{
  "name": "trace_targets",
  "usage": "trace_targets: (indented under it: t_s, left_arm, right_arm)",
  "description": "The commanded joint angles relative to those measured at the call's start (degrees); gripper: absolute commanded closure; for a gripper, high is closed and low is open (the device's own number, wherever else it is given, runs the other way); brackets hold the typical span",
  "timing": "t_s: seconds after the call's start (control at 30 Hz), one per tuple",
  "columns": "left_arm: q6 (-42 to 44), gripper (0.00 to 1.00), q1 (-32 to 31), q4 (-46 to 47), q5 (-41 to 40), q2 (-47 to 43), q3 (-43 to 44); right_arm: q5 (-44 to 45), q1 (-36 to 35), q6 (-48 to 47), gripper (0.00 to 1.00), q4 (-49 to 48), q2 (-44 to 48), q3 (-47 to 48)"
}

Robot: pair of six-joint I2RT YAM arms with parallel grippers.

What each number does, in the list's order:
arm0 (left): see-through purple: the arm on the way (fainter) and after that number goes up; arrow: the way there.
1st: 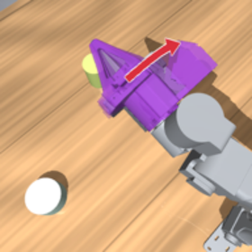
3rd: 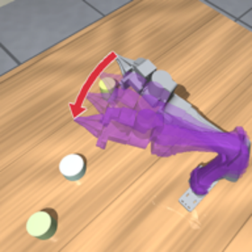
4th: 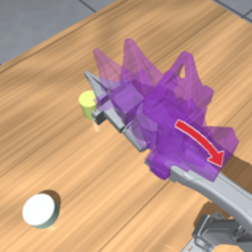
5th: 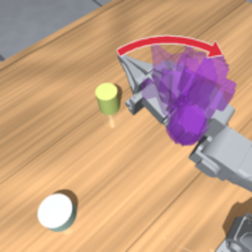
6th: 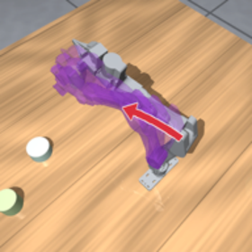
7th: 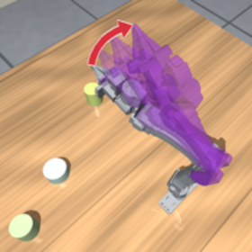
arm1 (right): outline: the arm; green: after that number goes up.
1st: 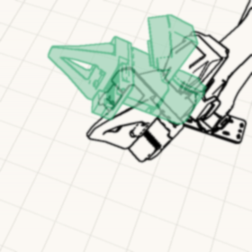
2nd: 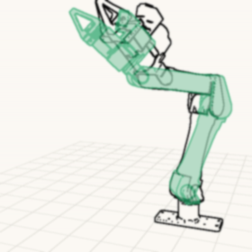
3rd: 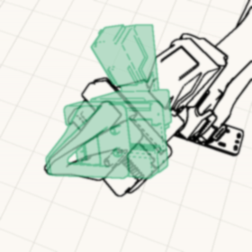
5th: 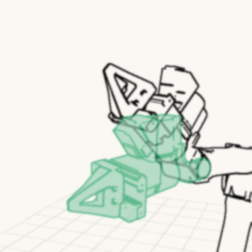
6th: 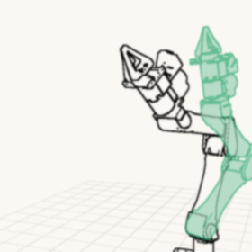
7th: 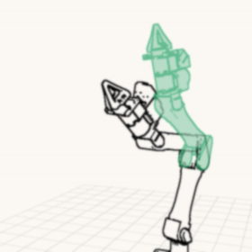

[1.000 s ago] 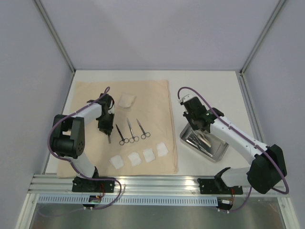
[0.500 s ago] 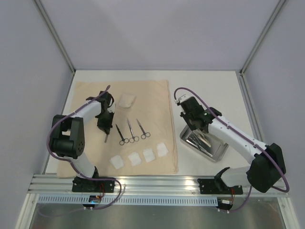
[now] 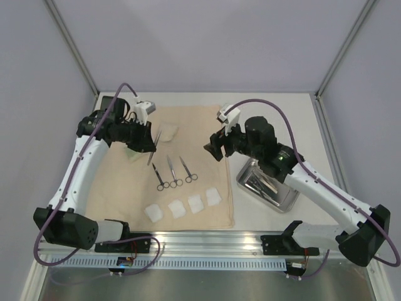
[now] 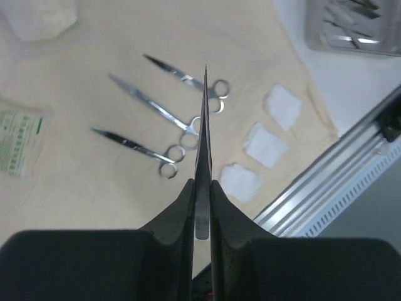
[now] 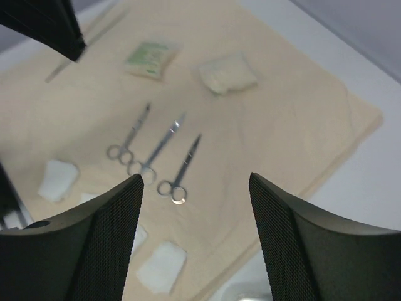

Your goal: Prepare the surgical pack

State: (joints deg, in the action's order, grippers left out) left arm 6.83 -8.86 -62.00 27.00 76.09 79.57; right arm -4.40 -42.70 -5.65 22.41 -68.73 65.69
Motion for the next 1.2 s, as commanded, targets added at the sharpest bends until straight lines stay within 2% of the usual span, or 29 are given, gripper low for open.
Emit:
trace_targets:
  t_s: [0.0,0.07,0.2,0.37,0.43,0.53,0.63,0.67,0.73,0.8,0.9,1.17]
  left_arm:
    - [3.98,1.0,-0.01,-3.31,18.24,-2.87,4.09]
    - [3.54,1.0,-0.01,-2.78,21.23,-3.49,6.46]
    - [2.32,1.0,-0.01,-0.94,26.24,-4.99,8.76]
    - [-0.15,1.0,-0.01,1.88,33.62,-6.66,8.41]
    - [-1.72,1.0,-0.01,2.49,34.17,-7.19,8.06]
    - [-6.47,1.0,-0.01,5.3,29.18,-7.72,7.09]
    - [-12.27,1.0,-0.01,6.36,18.29,-7.98,6.65]
    - [-13.41,1.0,-0.01,6.45,12.43,-8.24,6.56]
    - [-15.61,1.0,-0.01,6.1,7.12,-8.24,6.91]
    - [-16.67,1.0,-0.01,5.84,1.23,-7.98,7.18]
    - [-18.34,1.0,-0.01,6.01,-1.51,-7.89,6.74]
    - [-19.22,1.0,-0.01,7.24,-1.78,-8.15,4.63]
  right_arm:
    - [-19.66,-0.46,10.26,0.28,-26.22,-0.79,-1.97]
    - [-23.78,-1.59,12.58,0.27,-29.61,-3.85,-1.01]
    - [-26.35,-4.58,15.58,0.29,-32.87,-8.78,1.72]
    - [-27.76,-5.55,22.95,0.34,-42.59,-11.34,-0.03]
    - [-27.76,-5.64,25.24,0.38,-44.2,-11.86,-0.04]
    - [-25.58,-6.43,25.52,0.41,-42.99,-12.57,0.49]
    - [-16.72,-8.45,23.41,0.46,-39.04,-12.04,0.66]
    - [-11.82,-9.5,23.93,0.49,-37.55,-11.96,0.93]
    - [-7.31,-10.47,25.16,0.55,-36.57,-12.83,1.37]
    - [-1.85,-12.4,25.25,0.57,-33.94,-13.79,3.38]
    - [0.97,-14.43,25.95,0.57,-33.84,-15.9,5.75]
    - [3.16,-16.89,27.71,0.59,-28.58,-24.43,14.64]
